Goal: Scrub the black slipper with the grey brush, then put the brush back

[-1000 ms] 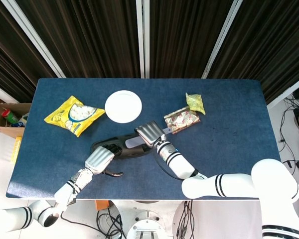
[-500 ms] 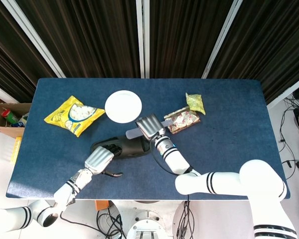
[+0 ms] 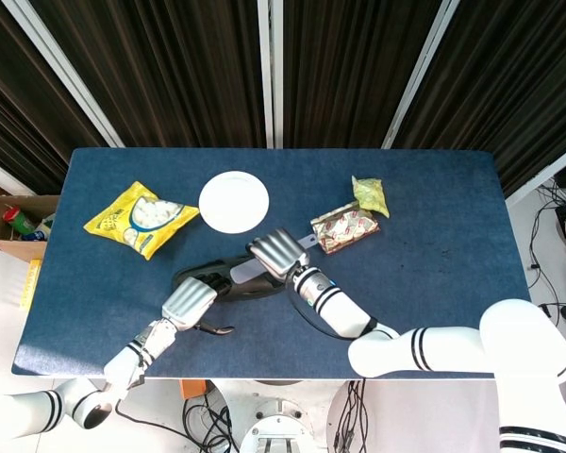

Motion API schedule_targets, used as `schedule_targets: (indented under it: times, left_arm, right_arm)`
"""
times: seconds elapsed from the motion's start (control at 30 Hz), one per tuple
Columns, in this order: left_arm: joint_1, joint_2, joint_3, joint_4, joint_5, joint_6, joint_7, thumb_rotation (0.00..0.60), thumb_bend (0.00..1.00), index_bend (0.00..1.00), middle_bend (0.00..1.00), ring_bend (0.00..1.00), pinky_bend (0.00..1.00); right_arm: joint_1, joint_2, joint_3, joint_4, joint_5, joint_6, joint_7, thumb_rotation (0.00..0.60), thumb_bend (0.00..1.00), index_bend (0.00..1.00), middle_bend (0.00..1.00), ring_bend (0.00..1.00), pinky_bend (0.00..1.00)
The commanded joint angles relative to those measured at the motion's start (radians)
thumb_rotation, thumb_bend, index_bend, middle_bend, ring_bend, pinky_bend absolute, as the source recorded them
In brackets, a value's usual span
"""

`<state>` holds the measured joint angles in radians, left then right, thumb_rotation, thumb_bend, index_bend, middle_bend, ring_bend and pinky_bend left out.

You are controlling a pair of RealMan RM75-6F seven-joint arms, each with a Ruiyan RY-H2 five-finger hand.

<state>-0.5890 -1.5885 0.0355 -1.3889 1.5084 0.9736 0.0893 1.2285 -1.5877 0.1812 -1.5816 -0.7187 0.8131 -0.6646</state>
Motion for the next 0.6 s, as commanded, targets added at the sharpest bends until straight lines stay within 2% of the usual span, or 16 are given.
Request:
schedule_targets:
  times: [0.03, 0.27, 0.6]
  left_arm:
    - [-0.001, -0.003, 0.001, 0.004, 0.000, -0.002, -0.002, 0.245, 0.14, 0.24, 0.28, 0.23, 0.39]
    - [-0.002, 0.000, 0.002, 0.002, 0.003, 0.002, -0.004, 0.244, 0.14, 0.24, 0.28, 0.23, 0.39]
    - [-0.004, 0.002, 0.004, -0.007, 0.002, -0.001, -0.001, 0.243, 0.14, 0.24, 0.28, 0.23, 0.39]
  right_arm:
    - [-0.003, 0.017, -0.017, -0.016, -0.017, -0.028, 0.023, 0.600, 0.57, 0.99, 0.71, 0.66, 0.71]
    - [0.010, -0.008, -0.037, 0.024, -0.027, -0.030, 0.030, 0.600, 0.57, 0.99, 0.72, 0.66, 0.71]
    - [0.011, -0.093, -0.007, 0.133, -0.014, 0.052, 0.023, 0.600, 0.57, 1.00, 0.73, 0.67, 0.72]
